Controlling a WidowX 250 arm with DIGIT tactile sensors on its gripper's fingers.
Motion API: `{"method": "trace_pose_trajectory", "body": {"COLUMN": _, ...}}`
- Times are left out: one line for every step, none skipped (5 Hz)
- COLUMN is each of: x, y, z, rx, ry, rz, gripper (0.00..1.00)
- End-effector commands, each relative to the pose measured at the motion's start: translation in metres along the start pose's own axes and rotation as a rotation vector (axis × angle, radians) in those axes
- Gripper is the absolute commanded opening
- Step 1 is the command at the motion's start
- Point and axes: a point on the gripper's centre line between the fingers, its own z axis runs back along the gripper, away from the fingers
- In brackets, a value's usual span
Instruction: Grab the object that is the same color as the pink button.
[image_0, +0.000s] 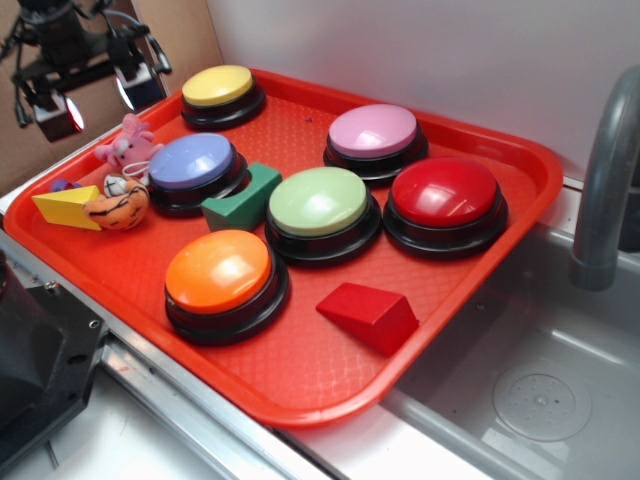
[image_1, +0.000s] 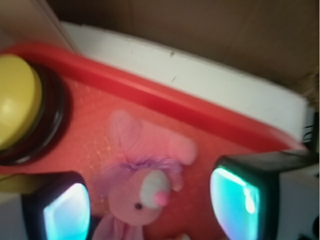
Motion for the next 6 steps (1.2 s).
{"method": "trace_pose_trajectory", "body": {"x": 0.000, "y": -0.001, "z": -0.022, "rx": -0.054, "ry": -0.003, "rz": -0.019, "gripper": 1.00}}
{"method": "trace_pose_trajectory", "body": {"x": -0.005, "y": 0.000, "z": -0.031, "rx": -0.038, "ry": -0.005, "rz": -0.020, "gripper": 1.00}}
{"method": "trace_pose_trajectory", "body": {"x": -0.004, "y": 0.003, "z": -0.037, "rx": -0.031, "ry": 0.002, "rz": -0.002, "gripper": 1.00}}
{"method": "trace_pose_trajectory", "body": {"x": -0.004, "y": 0.004, "z": -0.040, "rx": -0.026, "ry": -0.013, "rz": 0.010, "gripper": 0.06}}
{"method": "trace_pose_trajectory", "body": {"x": -0.006, "y": 0.002, "z": -0.029, "rx": -0.031, "ry": -0.037, "rz": -0.021, "gripper": 0.00}}
{"method": "trace_pose_trajectory", "body": {"x": -0.006, "y": -0.007, "z": 0.006, "rx": -0.056, "ry": -0.033, "rz": -0.188, "gripper": 0.00}}
